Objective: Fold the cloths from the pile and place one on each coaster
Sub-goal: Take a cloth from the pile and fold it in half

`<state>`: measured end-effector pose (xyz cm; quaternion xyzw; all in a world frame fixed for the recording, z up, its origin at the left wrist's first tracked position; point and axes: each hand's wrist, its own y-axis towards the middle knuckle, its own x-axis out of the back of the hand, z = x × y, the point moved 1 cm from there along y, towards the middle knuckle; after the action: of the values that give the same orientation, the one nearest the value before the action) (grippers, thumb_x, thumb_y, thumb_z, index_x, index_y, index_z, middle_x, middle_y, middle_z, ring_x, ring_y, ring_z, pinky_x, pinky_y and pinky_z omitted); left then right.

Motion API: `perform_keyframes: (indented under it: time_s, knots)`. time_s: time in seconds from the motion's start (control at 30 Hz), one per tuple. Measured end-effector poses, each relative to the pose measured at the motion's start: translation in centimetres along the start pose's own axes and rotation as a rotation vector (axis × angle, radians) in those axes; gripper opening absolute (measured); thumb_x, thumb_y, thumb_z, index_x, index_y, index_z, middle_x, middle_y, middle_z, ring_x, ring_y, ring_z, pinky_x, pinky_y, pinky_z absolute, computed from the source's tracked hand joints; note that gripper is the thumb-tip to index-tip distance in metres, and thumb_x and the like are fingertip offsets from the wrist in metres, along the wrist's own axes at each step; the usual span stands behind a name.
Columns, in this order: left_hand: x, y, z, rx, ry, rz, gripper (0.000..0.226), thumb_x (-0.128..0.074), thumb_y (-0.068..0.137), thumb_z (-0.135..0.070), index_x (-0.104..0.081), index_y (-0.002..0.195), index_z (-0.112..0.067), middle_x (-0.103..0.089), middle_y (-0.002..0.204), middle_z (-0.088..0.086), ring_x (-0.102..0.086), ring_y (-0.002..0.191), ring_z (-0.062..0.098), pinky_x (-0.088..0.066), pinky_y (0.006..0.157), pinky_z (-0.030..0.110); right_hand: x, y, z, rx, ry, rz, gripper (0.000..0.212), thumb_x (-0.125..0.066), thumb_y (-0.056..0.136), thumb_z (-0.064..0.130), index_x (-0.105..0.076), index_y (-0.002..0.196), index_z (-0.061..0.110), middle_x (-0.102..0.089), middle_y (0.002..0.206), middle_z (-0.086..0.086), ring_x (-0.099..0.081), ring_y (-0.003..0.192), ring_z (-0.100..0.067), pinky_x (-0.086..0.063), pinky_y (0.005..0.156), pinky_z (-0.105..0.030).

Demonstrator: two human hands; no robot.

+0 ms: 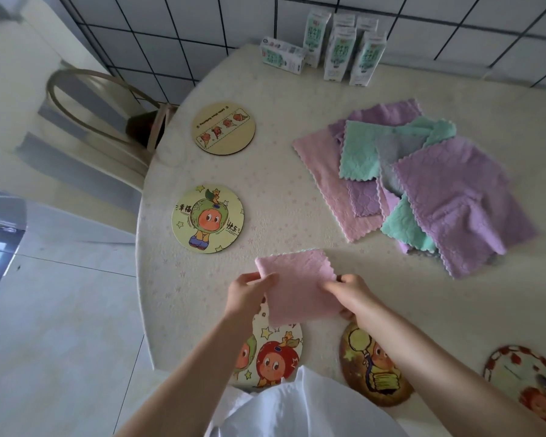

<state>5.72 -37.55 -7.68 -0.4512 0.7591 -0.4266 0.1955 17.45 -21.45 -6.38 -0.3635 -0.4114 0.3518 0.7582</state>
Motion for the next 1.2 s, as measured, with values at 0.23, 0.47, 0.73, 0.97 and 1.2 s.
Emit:
perform_keyframes:
  time_s: [0.23,0.47,0.73,0.97,1.2]
  knots:
    - [2.0,1.9,-6.6,-0.071,-0.156,0.163,0.026,-0.067,0.082,-0.007,-0.060,0.105,0.003,-0.069,0.101,0.018,-0.068,0.092,0.030,-0.057,0.081,0.038,1.5,0.0,7.1,0.289,-0.035,-0.020,0.025,-0.068,0.081,0.031,-0.064,0.089,0.007,-0.054,0.074,-0.003,-0.047,0.066,-0.015,-0.032,0.058,-0.027]
    - [4.0,6.7,-15.9,-0.220,-0.173,0.089,0.019,-0.066,0.085,-0.009,-0.061,0.102,-0.002,-0.069,0.096,0.014,-0.070,0.082,0.024,-0.057,0.076,0.036,1.7,3.5,19.3,0.399,-0.071,-0.040,0.028,-0.069,0.082,0.037,-0.062,0.093,0.012,-0.054,0.071,0.004,-0.048,0.065,-0.010,-0.038,0.064,-0.026]
    - [6.0,14.1,-24.3,-0.339,-0.185,-0.076,0.019,-0.067,0.085,-0.010,-0.058,0.103,-0.010,-0.067,0.104,0.010,-0.069,0.088,0.024,-0.057,0.075,0.034,-1.3,10.1,32.5,0.575,0.048,0.018,0.011,-0.063,0.087,0.019,-0.063,0.096,0.013,-0.063,0.090,-0.008,-0.063,0.082,-0.023,-0.058,0.070,-0.039]
    - [8.0,20.2,-26.8,-0.299,-0.156,-0.263,0.021,-0.069,0.082,-0.015,-0.060,0.101,-0.014,-0.066,0.108,0.011,-0.066,0.093,0.026,-0.058,0.078,0.040,-4.3,16.3,38.2,0.587,0.003,0.016,0.034,-0.053,0.083,-0.001,-0.062,0.114,0.007,-0.060,0.101,-0.008,-0.061,0.097,-0.027,-0.055,0.085,-0.042]
    - [8.4,22.0,-26.5,-0.303,0.075,-0.472,0.026,-0.073,0.079,-0.019,-0.055,0.098,-0.015,-0.065,0.097,0.005,-0.064,0.084,0.022,-0.052,0.068,0.032,-5.2,18.7,36.1,0.601,-0.197,-0.057,0.031,-0.059,0.079,0.008,-0.066,0.109,0.014,-0.066,0.102,-0.004,-0.061,0.095,-0.020,-0.051,0.081,-0.030]
